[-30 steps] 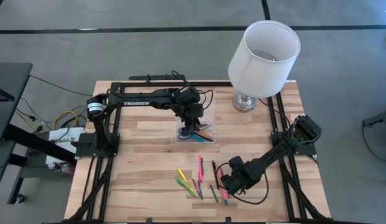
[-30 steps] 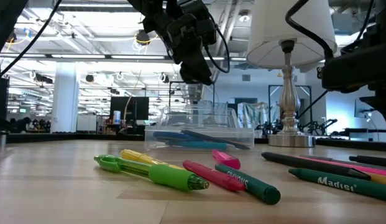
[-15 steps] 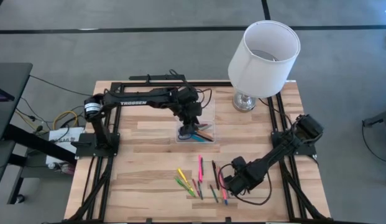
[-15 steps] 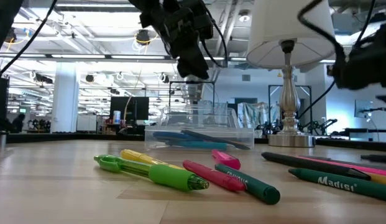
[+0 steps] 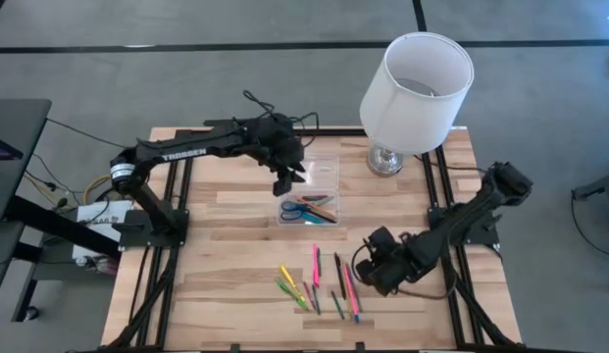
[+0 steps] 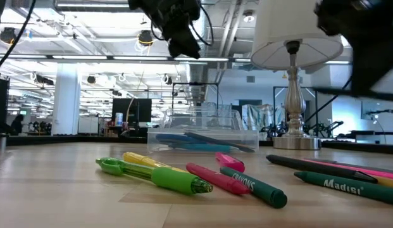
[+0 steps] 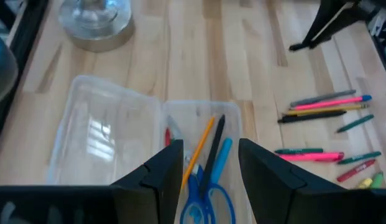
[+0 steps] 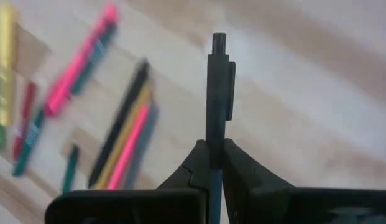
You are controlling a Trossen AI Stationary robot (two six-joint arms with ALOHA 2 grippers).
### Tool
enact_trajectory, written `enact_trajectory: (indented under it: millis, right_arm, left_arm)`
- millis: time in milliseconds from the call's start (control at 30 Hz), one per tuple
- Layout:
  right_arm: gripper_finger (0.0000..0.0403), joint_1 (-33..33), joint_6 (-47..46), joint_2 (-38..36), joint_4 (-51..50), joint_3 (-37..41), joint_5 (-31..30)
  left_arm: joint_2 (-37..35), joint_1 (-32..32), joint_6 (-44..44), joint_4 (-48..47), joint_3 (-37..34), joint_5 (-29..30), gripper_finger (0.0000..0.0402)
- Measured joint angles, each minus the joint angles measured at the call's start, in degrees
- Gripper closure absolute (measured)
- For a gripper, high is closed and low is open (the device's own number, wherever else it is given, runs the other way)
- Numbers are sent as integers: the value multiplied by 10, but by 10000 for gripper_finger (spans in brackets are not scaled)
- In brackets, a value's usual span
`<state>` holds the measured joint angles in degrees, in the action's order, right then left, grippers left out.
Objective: Pick & place school supplies into a supply box
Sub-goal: Put the black pen into the transparent supply box
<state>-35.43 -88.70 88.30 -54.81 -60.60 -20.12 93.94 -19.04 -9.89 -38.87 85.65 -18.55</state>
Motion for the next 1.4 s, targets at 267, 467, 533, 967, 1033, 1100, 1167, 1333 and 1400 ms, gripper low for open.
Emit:
enact_trajectory:
  millis: [267,467,533,967,1033,1100,1167,1333,1400]
  right_arm:
    - [397,83,221,-60,18,0,-66]
    - [395,178,424,-67,90,-1,-66]
    - [395,210,489,-63,127,-1,-50]
    - [394,380,726,8,284,-1,106]
    - [394,393,752,25,313,-1,129]
    - [394,403,774,36,327,0,154]
    - [393,411,790,57,364,-3,173]
    - [393,428,817,81,379,0,216]
    - [393,435,824,97,403,-5,228]
  left_arm:
    - [-19,-1,2,-54,0,34,253]
    - [-22,14,31,-71,0,47,253]
    - [-25,21,40,-74,0,52,253]
    - [-113,67,129,-146,-47,205,253]
    - [-142,78,148,-130,-75,214,253]
    - [-177,91,171,-111,-108,227,253]
    - [-215,107,196,-83,-142,241,253]
    - [-310,156,270,-25,-233,289,253]
    - [-343,178,307,8,-264,313,253]
